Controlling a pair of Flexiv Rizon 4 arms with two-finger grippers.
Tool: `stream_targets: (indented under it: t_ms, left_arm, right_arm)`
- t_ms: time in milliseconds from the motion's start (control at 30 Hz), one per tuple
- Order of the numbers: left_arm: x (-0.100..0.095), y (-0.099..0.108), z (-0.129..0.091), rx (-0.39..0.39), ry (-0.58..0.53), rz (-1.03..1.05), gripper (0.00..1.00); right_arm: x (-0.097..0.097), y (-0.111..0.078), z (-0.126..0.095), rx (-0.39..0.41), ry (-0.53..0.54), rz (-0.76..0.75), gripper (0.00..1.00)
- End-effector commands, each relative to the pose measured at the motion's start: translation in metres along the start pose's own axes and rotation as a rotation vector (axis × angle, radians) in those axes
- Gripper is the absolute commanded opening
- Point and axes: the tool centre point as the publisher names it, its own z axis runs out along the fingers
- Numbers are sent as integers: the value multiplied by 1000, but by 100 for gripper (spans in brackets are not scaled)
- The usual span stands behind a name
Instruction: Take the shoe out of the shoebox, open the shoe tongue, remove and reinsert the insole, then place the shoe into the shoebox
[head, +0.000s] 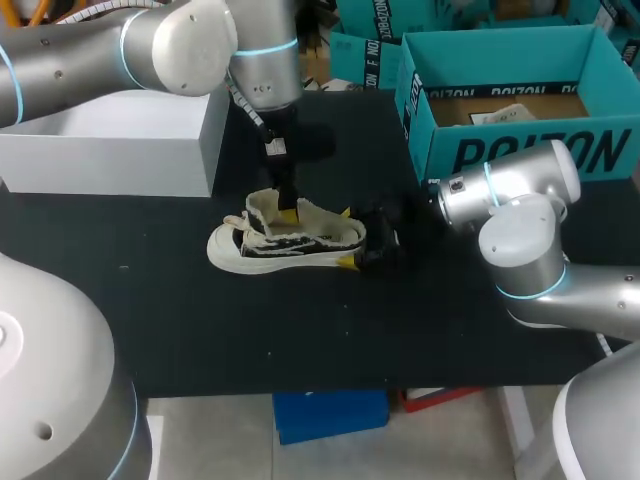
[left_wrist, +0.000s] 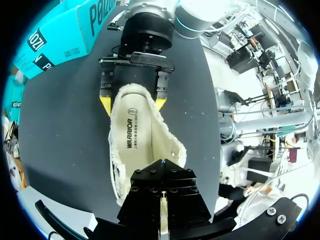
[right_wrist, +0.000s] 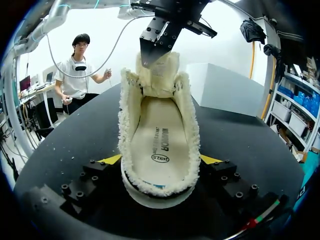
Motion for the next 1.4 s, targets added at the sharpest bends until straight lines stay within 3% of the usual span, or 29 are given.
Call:
stream_targets:
  t_ms: [33, 333, 933, 1400]
  left_arm:
    - [1, 0, 1, 0, -3, 0, 0]
    - [-4, 5, 9, 1, 1, -14, 0]
    - [-14, -4, 46, -8, 44, -15, 0]
    - [-4, -5, 79, -39, 58, -28, 0]
  right_arm:
    - [-2, -2, 0, 1, 1, 1, 0]
    - [-2, -2, 0, 1, 1, 1, 0]
    - [-2, -2, 0, 1, 1, 1, 0]
    - [-2, -2, 0, 1, 1, 1, 0]
